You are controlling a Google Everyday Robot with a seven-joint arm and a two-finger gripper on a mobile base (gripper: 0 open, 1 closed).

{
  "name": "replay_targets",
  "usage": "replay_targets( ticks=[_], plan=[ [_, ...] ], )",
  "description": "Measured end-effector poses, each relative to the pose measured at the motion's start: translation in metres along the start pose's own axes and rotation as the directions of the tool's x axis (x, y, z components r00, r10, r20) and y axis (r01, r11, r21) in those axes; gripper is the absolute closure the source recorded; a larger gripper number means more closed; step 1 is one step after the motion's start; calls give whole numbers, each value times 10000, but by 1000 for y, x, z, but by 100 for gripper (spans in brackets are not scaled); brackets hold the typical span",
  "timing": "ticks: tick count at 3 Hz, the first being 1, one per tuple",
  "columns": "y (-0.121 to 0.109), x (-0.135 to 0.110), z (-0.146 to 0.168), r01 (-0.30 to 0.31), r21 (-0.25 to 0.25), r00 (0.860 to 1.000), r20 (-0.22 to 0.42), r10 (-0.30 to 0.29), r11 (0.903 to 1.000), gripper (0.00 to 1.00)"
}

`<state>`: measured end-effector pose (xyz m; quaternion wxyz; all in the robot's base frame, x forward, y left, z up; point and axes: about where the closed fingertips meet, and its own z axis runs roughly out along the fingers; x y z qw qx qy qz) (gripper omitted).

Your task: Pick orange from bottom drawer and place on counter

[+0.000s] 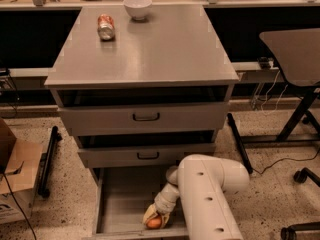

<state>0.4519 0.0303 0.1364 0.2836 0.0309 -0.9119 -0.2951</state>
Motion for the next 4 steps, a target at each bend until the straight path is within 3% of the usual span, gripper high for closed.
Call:
replay_targets(
  ticks=[1,2,3,4],
  plan=[
    [24,6,-81,333,248,9684,2463,-384,9991,100],
    [41,26,-157,820,357,8812,4643,-891,9960,100],
    [65,65,-237,1619,929,7260,6631,-1824,9824,100],
    [113,151,-318,2796,2487,4777,8018,-3591,9273,100]
  ],
)
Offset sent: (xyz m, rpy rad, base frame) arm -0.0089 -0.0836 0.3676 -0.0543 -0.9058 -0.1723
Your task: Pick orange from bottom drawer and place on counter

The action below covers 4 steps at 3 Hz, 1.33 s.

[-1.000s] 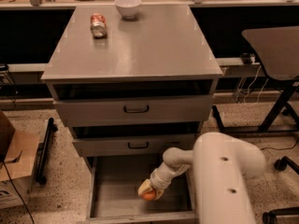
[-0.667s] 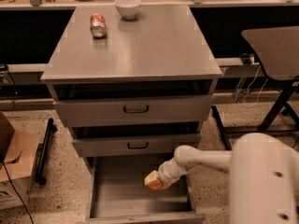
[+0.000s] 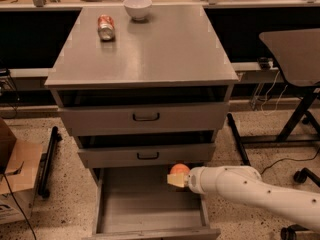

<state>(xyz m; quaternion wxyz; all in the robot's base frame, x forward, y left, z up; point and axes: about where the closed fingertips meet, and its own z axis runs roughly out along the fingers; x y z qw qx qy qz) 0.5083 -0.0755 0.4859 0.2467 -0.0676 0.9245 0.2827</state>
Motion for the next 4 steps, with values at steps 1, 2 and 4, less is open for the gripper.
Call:
replay_targets(
  ticks=[1,2,4],
  plan=[
    [52,14,-65,1652,327,9849,466,-1666,9857,100],
    [97,-1,-133,3051,1259,9487,460,-3128,9440,100],
    [119,-11,-162,4064,1874,9070,356,-4196,8943,100]
  ],
)
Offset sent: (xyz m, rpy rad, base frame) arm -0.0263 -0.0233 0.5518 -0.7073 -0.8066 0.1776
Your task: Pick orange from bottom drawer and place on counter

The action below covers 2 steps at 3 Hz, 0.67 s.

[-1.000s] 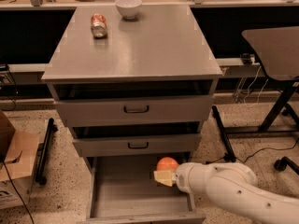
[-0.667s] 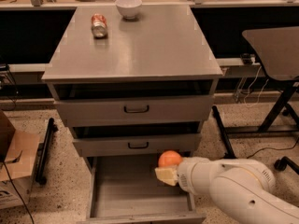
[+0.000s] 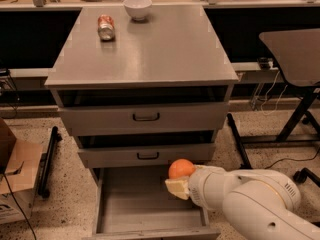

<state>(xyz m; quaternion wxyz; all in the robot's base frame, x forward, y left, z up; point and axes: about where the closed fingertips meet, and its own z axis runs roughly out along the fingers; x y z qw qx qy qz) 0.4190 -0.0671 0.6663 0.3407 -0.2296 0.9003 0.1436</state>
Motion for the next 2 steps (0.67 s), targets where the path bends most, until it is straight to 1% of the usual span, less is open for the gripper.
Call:
replay_targets(
  ticks=[1,2],
  plan=[
    [-2,-76,-5,1175,86,9888,913,-1178,9930,100],
    [0,-146,-10,2124,48,9645,1598,-2104,9772,100]
  ],
)
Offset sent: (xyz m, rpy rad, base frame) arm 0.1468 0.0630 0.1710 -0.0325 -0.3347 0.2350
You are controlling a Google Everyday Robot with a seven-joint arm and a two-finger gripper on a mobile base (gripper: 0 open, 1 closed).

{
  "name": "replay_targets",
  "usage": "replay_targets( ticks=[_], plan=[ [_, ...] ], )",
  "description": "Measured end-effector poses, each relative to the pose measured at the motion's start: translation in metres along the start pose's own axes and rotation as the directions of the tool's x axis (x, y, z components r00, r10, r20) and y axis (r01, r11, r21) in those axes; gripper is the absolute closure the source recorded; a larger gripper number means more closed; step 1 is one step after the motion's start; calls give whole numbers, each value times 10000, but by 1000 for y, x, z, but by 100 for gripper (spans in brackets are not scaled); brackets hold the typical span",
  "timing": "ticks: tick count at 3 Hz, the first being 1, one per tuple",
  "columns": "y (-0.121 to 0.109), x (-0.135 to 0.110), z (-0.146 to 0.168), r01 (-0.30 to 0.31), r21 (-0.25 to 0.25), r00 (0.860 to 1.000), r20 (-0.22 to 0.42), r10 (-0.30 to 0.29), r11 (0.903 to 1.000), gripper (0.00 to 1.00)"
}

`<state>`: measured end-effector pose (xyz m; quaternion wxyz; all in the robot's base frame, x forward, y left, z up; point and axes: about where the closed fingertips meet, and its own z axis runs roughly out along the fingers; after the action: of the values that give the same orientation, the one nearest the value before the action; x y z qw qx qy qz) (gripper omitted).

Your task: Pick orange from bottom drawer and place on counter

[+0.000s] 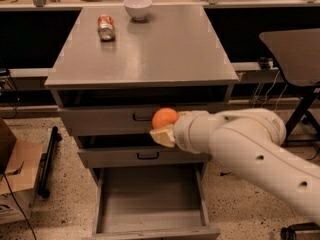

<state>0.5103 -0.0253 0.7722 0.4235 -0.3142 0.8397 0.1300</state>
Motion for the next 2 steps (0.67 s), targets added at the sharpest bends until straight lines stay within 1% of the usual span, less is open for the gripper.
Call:
replay_targets(
  ticks=[1,2],
  plan=[
    [-3,-72,8,709,-518,9965,473,-685,9961,100],
    [-12,-133,12,983,-840,9924,829,-913,9916,100]
  ],
)
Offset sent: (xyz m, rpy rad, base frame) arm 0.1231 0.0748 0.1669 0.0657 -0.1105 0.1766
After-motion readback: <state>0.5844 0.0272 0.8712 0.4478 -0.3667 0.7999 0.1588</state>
